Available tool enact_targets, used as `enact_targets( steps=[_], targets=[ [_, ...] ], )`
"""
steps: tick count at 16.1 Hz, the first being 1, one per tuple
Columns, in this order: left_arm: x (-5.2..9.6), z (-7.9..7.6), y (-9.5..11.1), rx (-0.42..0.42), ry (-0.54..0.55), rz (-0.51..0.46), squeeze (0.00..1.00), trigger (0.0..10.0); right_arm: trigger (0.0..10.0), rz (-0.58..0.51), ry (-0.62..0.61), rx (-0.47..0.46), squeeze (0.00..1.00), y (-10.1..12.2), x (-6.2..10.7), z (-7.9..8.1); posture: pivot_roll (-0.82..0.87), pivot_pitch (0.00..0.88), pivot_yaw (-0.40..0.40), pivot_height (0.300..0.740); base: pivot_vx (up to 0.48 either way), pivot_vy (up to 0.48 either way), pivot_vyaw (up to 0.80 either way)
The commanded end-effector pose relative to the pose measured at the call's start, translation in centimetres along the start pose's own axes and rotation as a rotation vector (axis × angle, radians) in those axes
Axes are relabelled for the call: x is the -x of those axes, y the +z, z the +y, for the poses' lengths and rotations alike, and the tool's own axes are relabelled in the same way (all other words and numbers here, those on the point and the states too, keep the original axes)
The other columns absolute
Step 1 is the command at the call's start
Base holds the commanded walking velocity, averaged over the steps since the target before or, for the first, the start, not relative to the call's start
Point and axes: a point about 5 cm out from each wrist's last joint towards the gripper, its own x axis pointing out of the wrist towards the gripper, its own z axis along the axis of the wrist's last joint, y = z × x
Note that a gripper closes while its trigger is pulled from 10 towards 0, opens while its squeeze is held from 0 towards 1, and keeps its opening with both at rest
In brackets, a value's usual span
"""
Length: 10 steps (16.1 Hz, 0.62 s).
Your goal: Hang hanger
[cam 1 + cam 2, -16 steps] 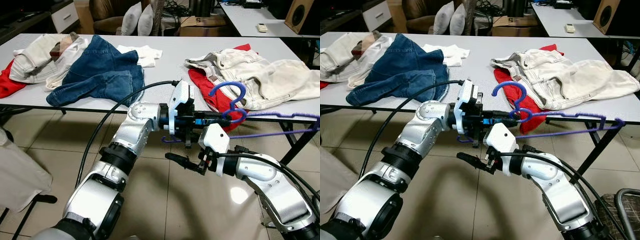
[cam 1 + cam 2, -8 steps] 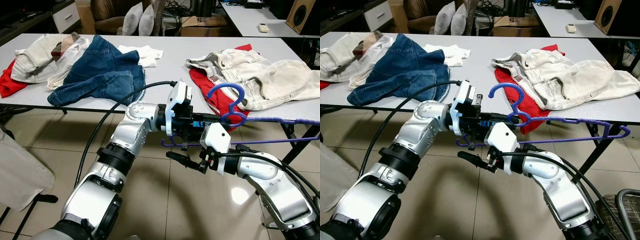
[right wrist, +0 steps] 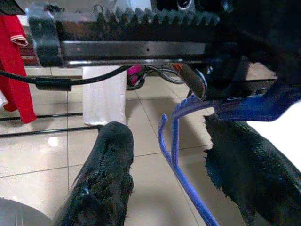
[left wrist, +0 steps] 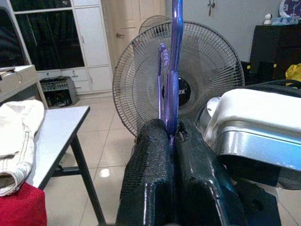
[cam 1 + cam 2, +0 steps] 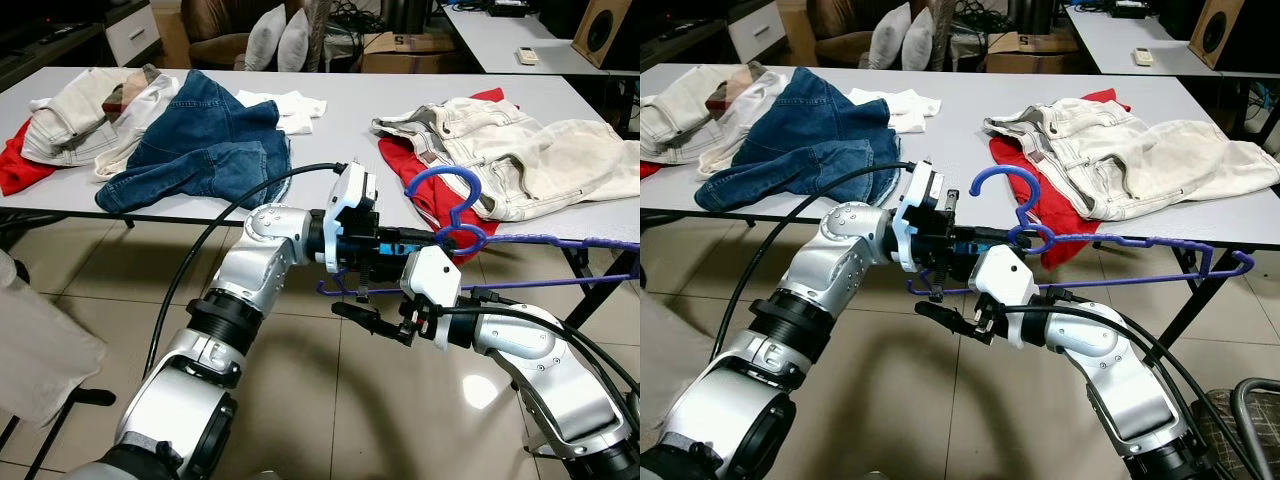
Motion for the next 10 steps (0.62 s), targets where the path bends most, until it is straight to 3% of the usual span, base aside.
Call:
enact_targets(
  steps=[1, 10],
  targets=[
    [0.09, -0.46, 0.41, -0.019, -0.056, -0.013, 0.00, 0.0, 10.0, 0.037, -0.057, -0.009, 0.00, -0.54, 0.66, -1.33, -0.12, 0.000, 0.081, 0.740, 0.000, 0.000, 0.00],
    [0.33, -1.05, 0.26, -0.010, -0.087, 0.006, 0.00, 0.0, 10.0, 0.053, -0.090, -0.027, 0.00, -1.21, 1.00, -1.81, -0.12, 0.000, 0.083, 0.740, 0.000, 0.000, 0.00]
  ],
)
